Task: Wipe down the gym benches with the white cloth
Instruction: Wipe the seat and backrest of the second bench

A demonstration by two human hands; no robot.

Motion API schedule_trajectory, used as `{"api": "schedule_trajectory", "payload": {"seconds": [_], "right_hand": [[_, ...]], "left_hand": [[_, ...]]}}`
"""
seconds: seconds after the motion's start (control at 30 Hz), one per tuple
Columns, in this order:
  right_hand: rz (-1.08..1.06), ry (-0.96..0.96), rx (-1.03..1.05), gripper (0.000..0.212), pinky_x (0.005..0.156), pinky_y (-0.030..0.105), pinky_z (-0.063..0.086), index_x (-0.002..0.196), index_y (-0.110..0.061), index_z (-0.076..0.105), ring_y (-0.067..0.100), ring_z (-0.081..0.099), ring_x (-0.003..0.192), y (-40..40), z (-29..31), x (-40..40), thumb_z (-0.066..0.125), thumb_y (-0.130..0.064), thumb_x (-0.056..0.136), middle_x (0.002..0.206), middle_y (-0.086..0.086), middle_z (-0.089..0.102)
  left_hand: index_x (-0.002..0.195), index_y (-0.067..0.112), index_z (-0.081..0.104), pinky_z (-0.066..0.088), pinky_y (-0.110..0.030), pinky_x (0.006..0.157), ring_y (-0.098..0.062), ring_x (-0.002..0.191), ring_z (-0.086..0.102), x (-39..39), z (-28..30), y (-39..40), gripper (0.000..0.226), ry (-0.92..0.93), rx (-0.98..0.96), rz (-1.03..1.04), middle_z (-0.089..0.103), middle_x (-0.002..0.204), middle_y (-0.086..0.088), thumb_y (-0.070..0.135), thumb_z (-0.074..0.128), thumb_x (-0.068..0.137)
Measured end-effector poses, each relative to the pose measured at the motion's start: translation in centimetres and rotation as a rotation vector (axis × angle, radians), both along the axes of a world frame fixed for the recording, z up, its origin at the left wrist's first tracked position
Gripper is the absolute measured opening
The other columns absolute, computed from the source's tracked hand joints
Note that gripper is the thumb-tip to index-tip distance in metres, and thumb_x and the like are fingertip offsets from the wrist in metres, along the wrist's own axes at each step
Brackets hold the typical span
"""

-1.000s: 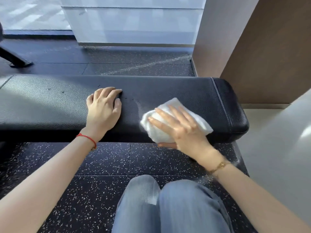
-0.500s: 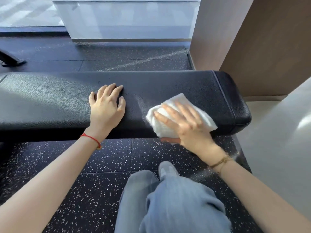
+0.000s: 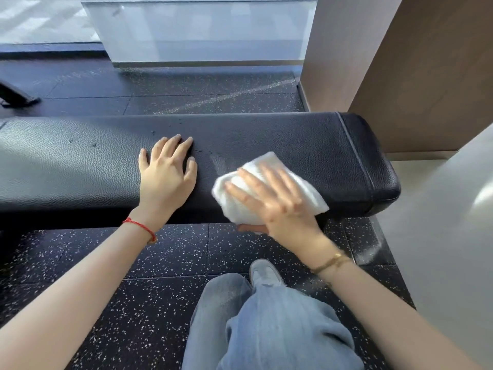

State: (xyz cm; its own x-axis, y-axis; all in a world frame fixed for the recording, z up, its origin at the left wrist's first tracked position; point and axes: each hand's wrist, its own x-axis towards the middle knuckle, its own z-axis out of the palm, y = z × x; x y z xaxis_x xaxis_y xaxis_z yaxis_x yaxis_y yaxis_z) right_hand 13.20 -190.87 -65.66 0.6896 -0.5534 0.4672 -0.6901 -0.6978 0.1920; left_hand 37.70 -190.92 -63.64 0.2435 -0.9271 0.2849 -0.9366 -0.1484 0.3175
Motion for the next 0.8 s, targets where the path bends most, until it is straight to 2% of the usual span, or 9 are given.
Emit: {"api": "schedule_trajectory", "payload": {"seconds": [0.07,0.17,0.27,0.37,0.43,0.5,0.67,0.73,0.8], "right_hand": [[-0.108,-0.016,0.059,0.067,0.111,0.052,0.038,0.147,-0.031,0.046,0.036,0.052,0.130,-0.5,-0.1,-4.1,0.046,-0.067,0.091,0.147,0.003,0.052],[-0.253,0.039,0.137,0.085,0.112,0.054,0.036,0.148,-0.025,0.047,0.036,0.047,0.135,-1.2,0.5,-7.2,0.039,-0.082,0.084,0.150,0.004,0.049],[-0.292,-0.008,0.238,0.083,0.112,0.057,0.036,0.146,-0.025,0.049,0.040,0.045,0.136,-1.2,1.3,-4.2,0.032,-0.081,0.087,0.151,0.002,0.048],[-0.198,0.018,0.346,0.082,0.117,0.057,0.026,0.151,-0.029,0.040,0.039,0.036,0.143,-0.7,1.8,0.5,0.026,-0.079,0.087,0.157,0.001,0.039],[-0.151,0.054,0.396,0.078,0.121,0.054,0.018,0.154,-0.034,0.032,0.037,0.029,0.147,-0.8,2.1,1.3,0.022,-0.077,0.090,0.161,-0.001,0.032],[-0.134,0.009,0.443,0.072,0.124,0.049,0.014,0.153,-0.037,0.033,0.031,0.027,0.148,-1.5,2.6,0.3,0.022,-0.075,0.092,0.161,-0.005,0.031],[-0.316,-0.045,0.591,0.062,0.123,0.043,0.006,0.152,-0.038,0.031,0.022,0.016,0.151,-8.8,4.0,-2.8,0.022,-0.065,0.096,0.164,-0.007,0.023],[-0.345,-0.042,0.607,0.060,0.123,0.045,0.003,0.152,-0.038,0.029,0.023,0.012,0.152,-12.5,4.0,-1.7,0.025,-0.063,0.098,0.164,-0.008,0.020],[-0.318,-0.020,0.603,0.058,0.121,0.048,0.010,0.150,-0.038,0.033,0.026,0.022,0.149,-16.0,3.9,1.0,0.028,-0.063,0.098,0.161,-0.005,0.030]], "left_hand": [[0.143,0.025,0.049,0.015,-0.056,0.120,-0.022,0.145,0.031,0.0,0.0,0.0,0.049,0.000,0.000,0.004,0.044,0.152,-0.001,0.036,0.038,0.097],[0.143,0.024,0.050,0.016,-0.056,0.119,-0.022,0.144,0.032,-0.1,-0.1,-0.1,0.046,-0.007,-0.007,0.012,0.045,0.151,-0.001,0.034,0.041,0.098],[0.141,0.024,0.051,0.018,-0.056,0.118,-0.022,0.143,0.034,-0.4,0.1,-0.1,0.052,-0.004,-0.010,0.017,0.046,0.150,0.000,0.038,0.035,0.094],[0.143,0.023,0.050,0.017,-0.057,0.119,-0.023,0.144,0.033,-0.3,0.1,0.0,0.048,0.000,-0.006,0.009,0.045,0.151,-0.001,0.035,0.037,0.098],[0.143,0.023,0.049,0.017,-0.057,0.119,-0.023,0.145,0.032,-0.2,0.2,0.1,0.044,-0.002,0.001,0.007,0.045,0.152,-0.002,0.030,0.043,0.101],[0.141,0.022,0.051,0.018,-0.056,0.118,-0.024,0.142,0.035,-0.2,0.5,-0.1,0.042,-0.010,0.011,0.005,0.047,0.149,-0.001,0.030,0.046,0.100],[0.127,0.019,0.060,0.024,-0.054,0.115,-0.032,0.123,0.049,0.7,2.2,-2.4,0.038,-0.014,0.025,0.051,0.060,0.127,-0.006,0.036,0.044,0.097],[0.132,0.018,0.057,0.023,-0.053,0.116,-0.032,0.124,0.048,1.2,2.4,-4.0,0.039,-0.033,0.023,0.064,0.058,0.129,-0.008,0.032,0.049,0.097],[0.136,0.017,0.053,0.021,-0.053,0.117,-0.032,0.129,0.044,1.9,2.2,-5.9,0.042,-0.057,0.045,0.081,0.053,0.135,-0.008,0.030,0.050,0.096]]}}
